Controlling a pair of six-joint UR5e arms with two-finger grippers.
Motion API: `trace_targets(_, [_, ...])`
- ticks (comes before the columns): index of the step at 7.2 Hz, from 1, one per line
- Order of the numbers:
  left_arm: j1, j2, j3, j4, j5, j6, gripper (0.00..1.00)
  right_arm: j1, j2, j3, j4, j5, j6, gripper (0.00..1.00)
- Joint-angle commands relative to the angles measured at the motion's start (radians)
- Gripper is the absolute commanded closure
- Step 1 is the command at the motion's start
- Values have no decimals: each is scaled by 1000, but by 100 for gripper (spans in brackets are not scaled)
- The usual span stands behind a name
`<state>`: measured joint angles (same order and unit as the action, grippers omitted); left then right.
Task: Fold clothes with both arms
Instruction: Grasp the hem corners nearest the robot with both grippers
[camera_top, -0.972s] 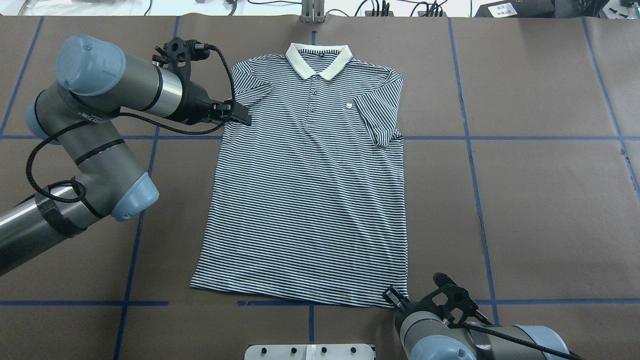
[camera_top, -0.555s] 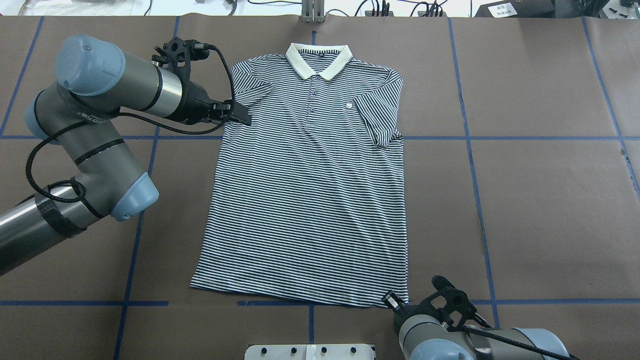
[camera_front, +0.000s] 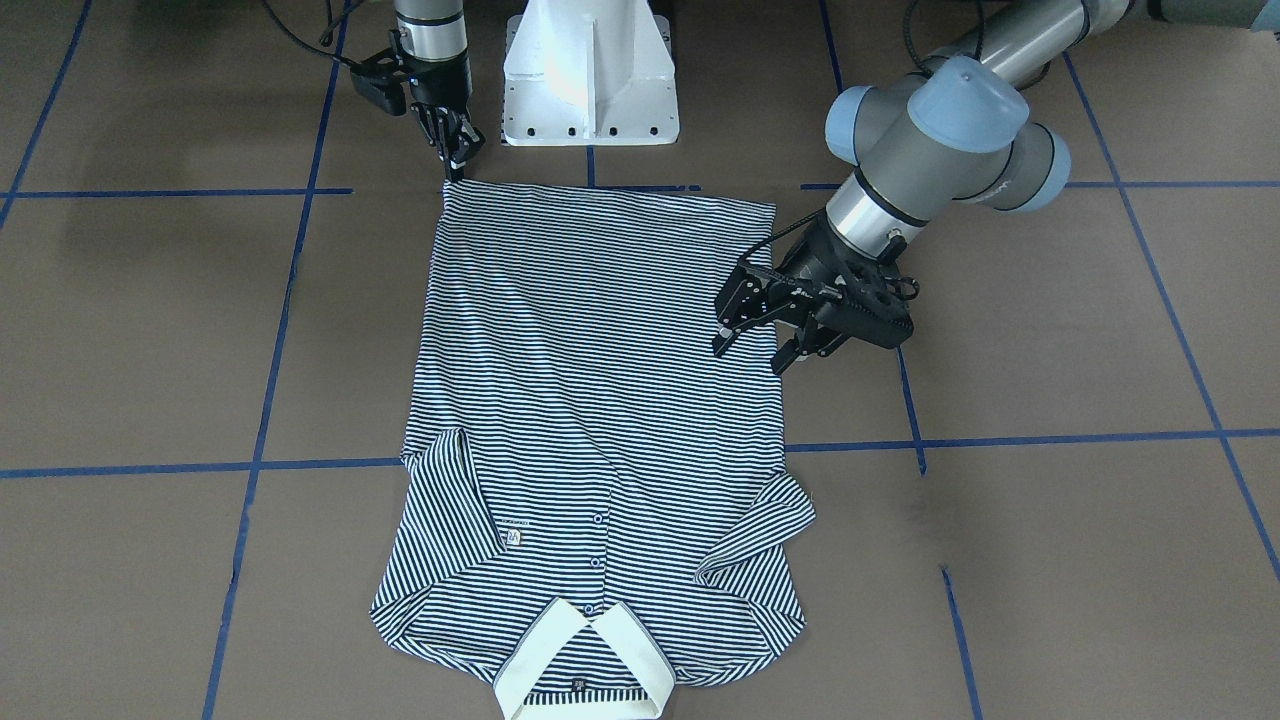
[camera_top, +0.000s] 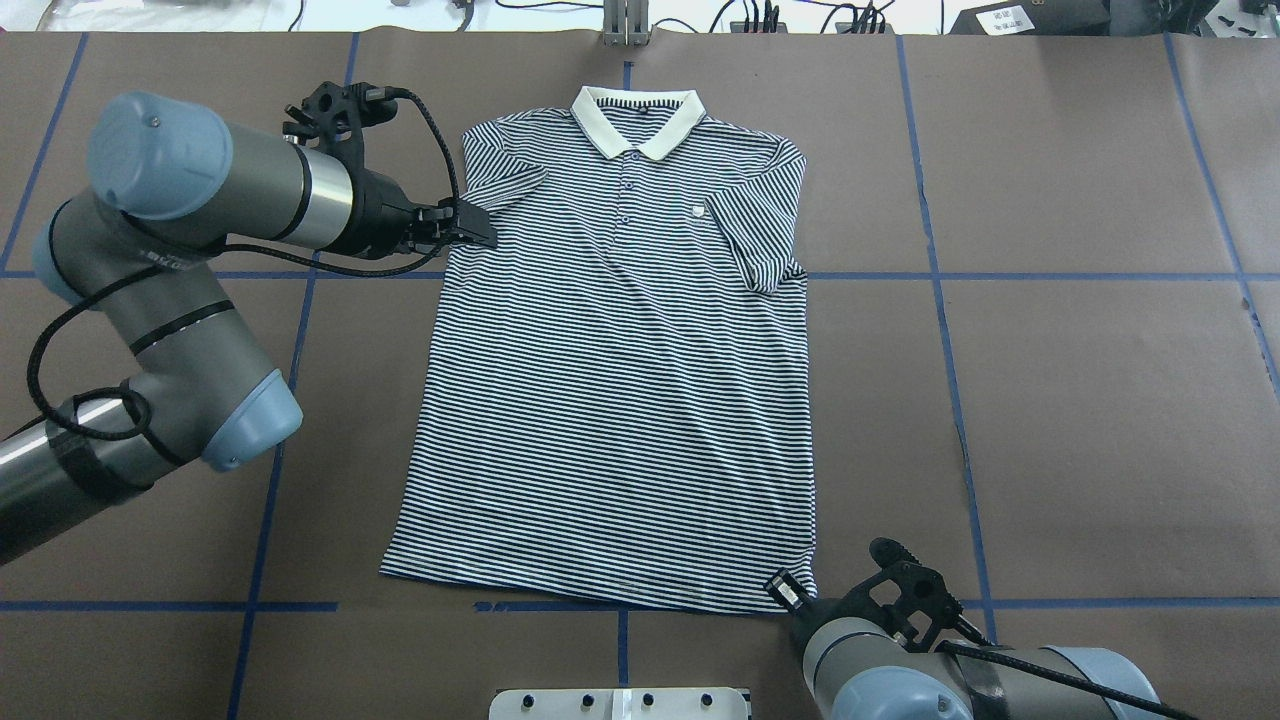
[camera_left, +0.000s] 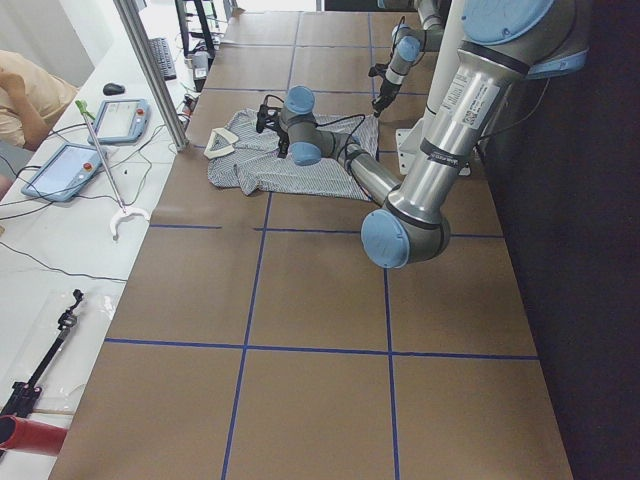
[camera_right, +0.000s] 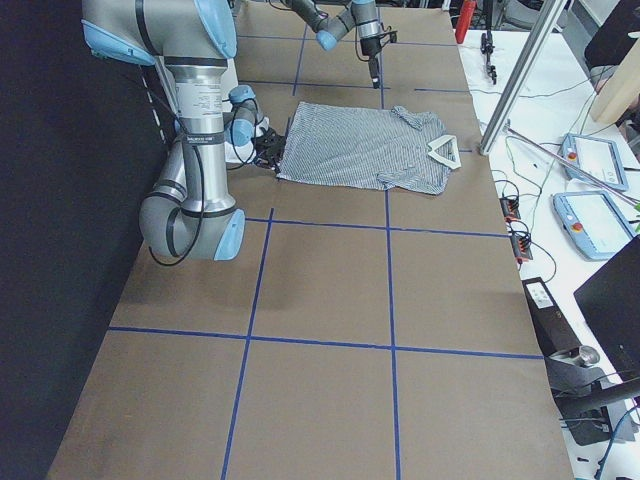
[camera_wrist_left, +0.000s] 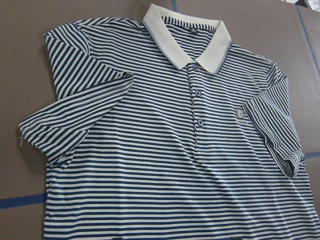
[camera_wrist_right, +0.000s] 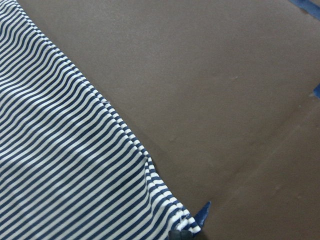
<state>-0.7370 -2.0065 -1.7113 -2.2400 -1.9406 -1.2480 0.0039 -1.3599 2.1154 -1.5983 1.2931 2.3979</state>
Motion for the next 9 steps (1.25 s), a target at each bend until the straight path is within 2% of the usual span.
trace_targets(1, [117, 229, -204, 51, 71, -95, 24, 1, -1, 21, -15, 0, 0, 100])
trace_targets(2, [183, 300, -253, 53, 133, -146, 24, -2, -5, 38, -17, 2, 0, 100])
trace_targets(4, [333, 327, -264, 56, 201, -264, 25, -4, -8, 40, -17, 2, 0, 100])
trace_targets(7, [418, 324, -278, 236, 241, -271, 28, -2, -10, 38, -17, 2, -2, 100])
trace_targets(9, [438, 325, -281, 263, 241, -271, 30, -4, -10, 38, -17, 2, -2, 100])
